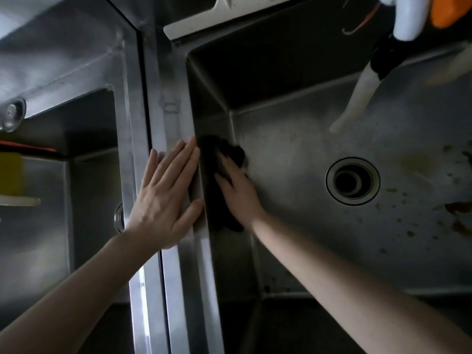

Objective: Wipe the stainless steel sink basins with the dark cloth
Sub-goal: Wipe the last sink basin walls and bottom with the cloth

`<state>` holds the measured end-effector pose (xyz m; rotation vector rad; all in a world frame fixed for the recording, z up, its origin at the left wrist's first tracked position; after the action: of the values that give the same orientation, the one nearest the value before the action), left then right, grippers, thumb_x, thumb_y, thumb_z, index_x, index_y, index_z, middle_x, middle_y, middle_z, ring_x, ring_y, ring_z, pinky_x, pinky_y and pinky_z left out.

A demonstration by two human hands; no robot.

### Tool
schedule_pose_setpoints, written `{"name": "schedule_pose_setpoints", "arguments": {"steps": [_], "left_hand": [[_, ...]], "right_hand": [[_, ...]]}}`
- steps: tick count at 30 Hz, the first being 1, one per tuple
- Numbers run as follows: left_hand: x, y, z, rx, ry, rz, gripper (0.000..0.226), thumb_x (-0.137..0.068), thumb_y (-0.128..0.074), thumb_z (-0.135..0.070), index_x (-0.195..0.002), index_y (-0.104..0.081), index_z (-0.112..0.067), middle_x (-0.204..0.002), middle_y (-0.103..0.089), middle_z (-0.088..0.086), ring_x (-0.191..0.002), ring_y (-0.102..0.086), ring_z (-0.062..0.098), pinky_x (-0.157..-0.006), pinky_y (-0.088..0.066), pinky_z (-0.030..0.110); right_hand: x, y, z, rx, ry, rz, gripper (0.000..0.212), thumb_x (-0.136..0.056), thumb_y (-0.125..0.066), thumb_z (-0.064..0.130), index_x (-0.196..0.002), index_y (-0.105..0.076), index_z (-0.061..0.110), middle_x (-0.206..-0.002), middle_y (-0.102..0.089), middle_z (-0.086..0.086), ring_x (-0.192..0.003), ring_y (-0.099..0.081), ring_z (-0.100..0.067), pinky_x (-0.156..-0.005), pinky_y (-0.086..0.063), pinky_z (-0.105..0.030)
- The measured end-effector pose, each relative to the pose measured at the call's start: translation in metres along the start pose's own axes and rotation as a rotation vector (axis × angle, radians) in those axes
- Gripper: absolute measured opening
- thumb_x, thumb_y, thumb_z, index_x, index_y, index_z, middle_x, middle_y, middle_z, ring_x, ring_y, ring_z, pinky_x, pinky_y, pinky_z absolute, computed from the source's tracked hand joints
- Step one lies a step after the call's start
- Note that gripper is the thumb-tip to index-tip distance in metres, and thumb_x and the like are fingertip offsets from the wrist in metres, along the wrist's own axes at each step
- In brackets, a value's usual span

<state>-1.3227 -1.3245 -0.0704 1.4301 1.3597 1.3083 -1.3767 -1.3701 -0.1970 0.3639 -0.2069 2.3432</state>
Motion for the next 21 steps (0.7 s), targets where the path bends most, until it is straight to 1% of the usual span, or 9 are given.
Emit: {"name": "schedule_pose_setpoints", "arguments": {"steps": [3,4,7,9,11,14,16,19,21], "left_hand": [[-0.001,0.001,-0.001,0.02,0.004,-0.024,0.07,-0.087,-0.035,-0.035,-0.148,-0.024,-0.003,-0.158,-0.019,0.011,-0.148,-0.014,0.025,-0.117,-0.011,0.057],[-0.001,0.002,-0.001,0.03,0.004,-0.029,0.07,-0.086,-0.035,-0.033,-0.148,-0.024,-0.002,-0.158,-0.019,0.012,-0.147,-0.014,0.025,-0.117,-0.012,0.058],[0.0,0.002,0.0,0.038,-0.005,-0.04,0.069,-0.086,-0.034,-0.031,-0.147,-0.024,-0.001,-0.158,-0.02,0.013,-0.147,-0.015,0.027,-0.116,-0.015,0.059],[0.001,0.002,0.0,0.036,-0.006,-0.037,0.069,-0.086,-0.034,-0.031,-0.148,-0.024,-0.003,-0.158,-0.019,0.013,-0.148,-0.013,0.026,-0.116,-0.014,0.059],[0.001,0.001,-0.001,0.031,-0.013,-0.024,0.067,-0.085,-0.035,-0.03,-0.148,-0.027,-0.007,-0.158,-0.019,0.013,-0.148,-0.012,0.027,-0.116,-0.012,0.059],[0.001,0.0,-0.003,-0.005,-0.046,-0.012,0.064,-0.084,-0.038,-0.03,-0.145,-0.036,-0.012,-0.158,-0.019,0.015,-0.147,-0.012,0.029,-0.116,-0.012,0.06],[0.001,-0.001,-0.002,-0.014,-0.046,-0.012,0.062,-0.084,-0.039,-0.031,-0.144,-0.039,-0.014,-0.157,-0.019,0.015,-0.147,-0.013,0.029,-0.116,-0.012,0.059],[0.001,-0.001,0.0,-0.006,-0.029,-0.016,0.063,-0.085,-0.039,-0.031,-0.145,-0.036,-0.012,-0.158,-0.02,0.013,-0.147,-0.014,0.028,-0.116,-0.013,0.059],[0.001,-0.001,0.001,-0.007,-0.024,-0.016,0.065,-0.086,-0.037,-0.033,-0.146,-0.032,-0.01,-0.158,-0.02,0.013,-0.147,-0.014,0.027,-0.116,-0.014,0.059]], "right_hand": [[-0.035,0.008,0.035,0.046,0.1,-0.035,0.048,-0.101,-0.04,0.018,-0.148,-0.032,0.022,-0.153,-0.033,0.003,-0.139,-0.027,-0.007,-0.104,-0.015,-0.001],[-0.034,0.008,0.04,0.067,0.13,-0.035,0.048,-0.101,-0.041,0.017,-0.148,-0.032,0.021,-0.153,-0.033,0.002,-0.139,-0.027,-0.008,-0.104,-0.015,-0.001],[0.002,0.004,0.034,0.084,0.167,0.017,0.049,-0.1,-0.041,0.018,-0.148,-0.031,0.026,-0.155,-0.031,0.004,-0.142,-0.026,-0.007,-0.114,-0.021,-0.019],[0.046,-0.003,0.019,0.072,0.165,0.071,0.053,-0.1,-0.042,0.017,-0.148,-0.027,0.03,-0.156,-0.025,0.008,-0.142,-0.021,0.001,-0.114,-0.018,-0.016],[0.094,-0.008,0.004,0.112,0.18,0.104,0.059,-0.096,-0.047,0.008,-0.147,-0.023,0.026,-0.154,-0.021,0.011,-0.141,-0.015,0.008,-0.113,-0.013,-0.011],[0.141,-0.017,-0.014,0.117,0.191,0.189,0.062,-0.095,-0.048,0.008,-0.147,-0.023,0.031,-0.155,-0.018,0.013,-0.143,-0.014,0.002,-0.115,-0.011,-0.015],[0.141,-0.018,-0.02,0.098,0.155,0.223,0.061,-0.097,-0.048,0.011,-0.145,-0.023,0.039,-0.155,-0.017,0.017,-0.143,-0.015,0.002,-0.116,-0.012,-0.016],[0.106,-0.013,-0.012,0.052,0.114,0.171,0.056,-0.098,-0.047,0.012,-0.145,-0.024,0.034,-0.153,-0.02,0.018,-0.141,-0.016,0.007,-0.114,-0.012,-0.013],[0.068,-0.007,-0.003,0.035,0.098,0.109,0.053,-0.099,-0.044,0.013,-0.147,-0.026,0.028,-0.153,-0.025,0.013,-0.141,-0.02,0.003,-0.115,-0.015,-0.014]]}}
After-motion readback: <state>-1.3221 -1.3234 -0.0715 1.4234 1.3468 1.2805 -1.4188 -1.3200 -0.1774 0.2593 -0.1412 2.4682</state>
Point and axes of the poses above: each hand's wrist, its own x-axis away from the middle knuckle, its own y-axis out of the back of the hand, z = x × y, the point moved 10 cm from there along -x, towards the middle knuckle
